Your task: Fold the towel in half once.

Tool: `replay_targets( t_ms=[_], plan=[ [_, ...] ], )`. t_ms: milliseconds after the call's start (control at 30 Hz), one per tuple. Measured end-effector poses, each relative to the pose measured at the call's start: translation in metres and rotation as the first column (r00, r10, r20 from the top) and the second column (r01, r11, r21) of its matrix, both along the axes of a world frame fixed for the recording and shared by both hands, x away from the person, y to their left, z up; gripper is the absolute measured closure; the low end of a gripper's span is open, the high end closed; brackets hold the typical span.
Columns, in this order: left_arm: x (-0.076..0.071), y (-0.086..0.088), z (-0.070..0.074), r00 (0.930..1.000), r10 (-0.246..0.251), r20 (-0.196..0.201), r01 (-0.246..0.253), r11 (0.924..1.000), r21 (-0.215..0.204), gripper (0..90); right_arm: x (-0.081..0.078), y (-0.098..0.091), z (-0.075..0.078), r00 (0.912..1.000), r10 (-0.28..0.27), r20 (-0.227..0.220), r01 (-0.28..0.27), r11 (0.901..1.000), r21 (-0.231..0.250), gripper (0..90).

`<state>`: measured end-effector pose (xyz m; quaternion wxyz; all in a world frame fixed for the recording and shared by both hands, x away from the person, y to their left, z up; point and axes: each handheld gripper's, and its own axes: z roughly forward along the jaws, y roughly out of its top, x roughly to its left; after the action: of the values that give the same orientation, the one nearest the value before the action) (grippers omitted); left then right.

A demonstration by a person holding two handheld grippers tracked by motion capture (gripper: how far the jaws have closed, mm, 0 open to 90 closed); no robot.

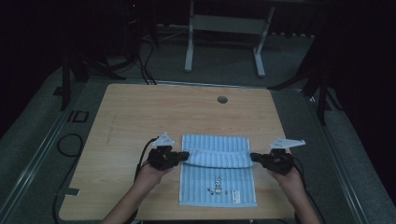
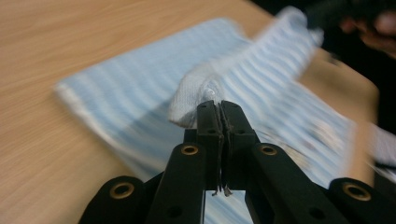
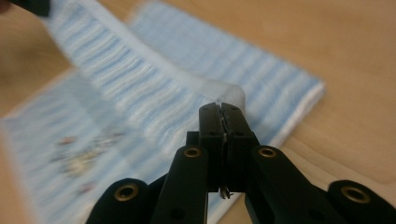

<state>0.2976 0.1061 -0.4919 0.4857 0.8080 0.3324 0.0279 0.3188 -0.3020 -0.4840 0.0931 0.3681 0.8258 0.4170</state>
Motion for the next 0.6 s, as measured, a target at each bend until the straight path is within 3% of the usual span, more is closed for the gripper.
replay_targets(
  t_ms=[67,100,133,167,233,267,367,433,467,533,600],
  plan=[
    [-0.025,0.007,0.0,0.9903,-0.138,-0.019,0.137,0.9902,-0.025,82.8,-0.034,-0.009,0.012,0.9954,0.081,0.052,-0.084,0.9943,0.066,81.5],
    [-0.037,0.011,-0.004,0.9816,-0.187,-0.038,0.187,0.9823,-0.019,76.2,-0.048,-0.017,0.011,0.9903,0.137,0.026,-0.139,0.9838,0.114,75.7],
    [-0.046,0.015,-0.011,0.9731,-0.218,-0.073,0.218,0.9759,-0.018,64.7,-0.06,-0.025,0.006,0.9868,0.162,0.008,-0.162,0.9782,0.131,69.2],
    [-0.052,0.018,-0.018,0.9721,-0.216,-0.092,0.217,0.9762,0.003,56.3,-0.069,-0.033,0.001,0.9878,0.155,-0.008,-0.153,0.9786,0.138,64.0],
    [-0.058,0.024,-0.029,0.9728,-0.193,-0.127,0.199,0.9796,0.03,49.5,-0.074,-0.046,-0.009,0.9911,0.113,-0.07,-0.103,0.9862,0.129,58.8],
    [-0.059,0.026,-0.032,0.9774,-0.168,-0.129,0.174,0.9842,0.035,45.5,-0.075,-0.05,-0.012,0.9927,0.091,-0.08,-0.081,0.9892,0.122,58.3],
    [-0.057,0.029,-0.032,0.9852,-0.116,-0.127,0.118,0.993,0.008,45.3,-0.074,-0.052,-0.016,0.9924,0.049,-0.113,-0.031,0.9881,0.15,57.4],
    [-0.056,0.024,-0.031,0.9838,-0.132,-0.121,0.134,0.991,0.006,45.1,-0.074,-0.044,-0.019,0.9897,0.077,-0.121,-0.054,0.9821,0.18,55.8],
    [-0.054,0.02,-0.031,0.9837,-0.134,-0.12,0.138,0.9903,0.019,45.1,-0.073,-0.04,-0.021,0.9889,0.08,-0.125,-0.059,0.9846,0.165,55.8],
    [-0.047,0.012,-0.034,0.9769,-0.143,-0.158,0.147,0.989,0.015,44.3,-0.067,-0.029,-0.03,0.9842,0.083,-0.156,-0.067,0.9923,0.104,55.9],
    [-0.04,0.004,-0.039,0.9685,-0.145,-0.202,0.154,0.9877,0.029,44.3,-0.062,-0.022,-0.038,0.9775,0.082,-0.194,-0.066,0.994,0.087,56.2]
  ],
)
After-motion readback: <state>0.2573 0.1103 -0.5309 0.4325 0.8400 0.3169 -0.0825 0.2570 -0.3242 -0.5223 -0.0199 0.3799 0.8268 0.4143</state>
